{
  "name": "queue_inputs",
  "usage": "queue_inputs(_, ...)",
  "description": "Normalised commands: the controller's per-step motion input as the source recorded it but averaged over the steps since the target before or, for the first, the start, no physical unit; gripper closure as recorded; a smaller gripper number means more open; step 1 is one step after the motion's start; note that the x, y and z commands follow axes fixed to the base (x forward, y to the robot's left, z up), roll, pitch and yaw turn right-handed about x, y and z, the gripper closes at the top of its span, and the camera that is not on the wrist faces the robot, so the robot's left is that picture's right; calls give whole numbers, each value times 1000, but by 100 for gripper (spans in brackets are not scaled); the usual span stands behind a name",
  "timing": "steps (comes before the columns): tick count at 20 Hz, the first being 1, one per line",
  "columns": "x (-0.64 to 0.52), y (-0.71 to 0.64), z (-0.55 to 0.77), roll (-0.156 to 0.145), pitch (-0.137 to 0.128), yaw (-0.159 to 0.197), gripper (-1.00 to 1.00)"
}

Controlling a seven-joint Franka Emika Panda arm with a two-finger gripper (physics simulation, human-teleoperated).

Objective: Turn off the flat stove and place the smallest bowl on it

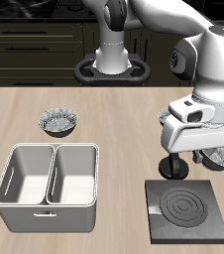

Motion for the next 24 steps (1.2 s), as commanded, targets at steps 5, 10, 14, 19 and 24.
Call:
queue_inputs(5, 223, -19, -378, -8, 43, -4, 100)
queue_inputs(10, 143, 7, -376, 2, 33, 1, 100)
queue_inputs(14, 85, -1, -341, -2, 39, -4, 100)
queue_inputs(19, 109, 13, -416, 3, 50, -13, 100)
queue_inputs(24, -43, 191, -252, 11, 20, 72, 100)
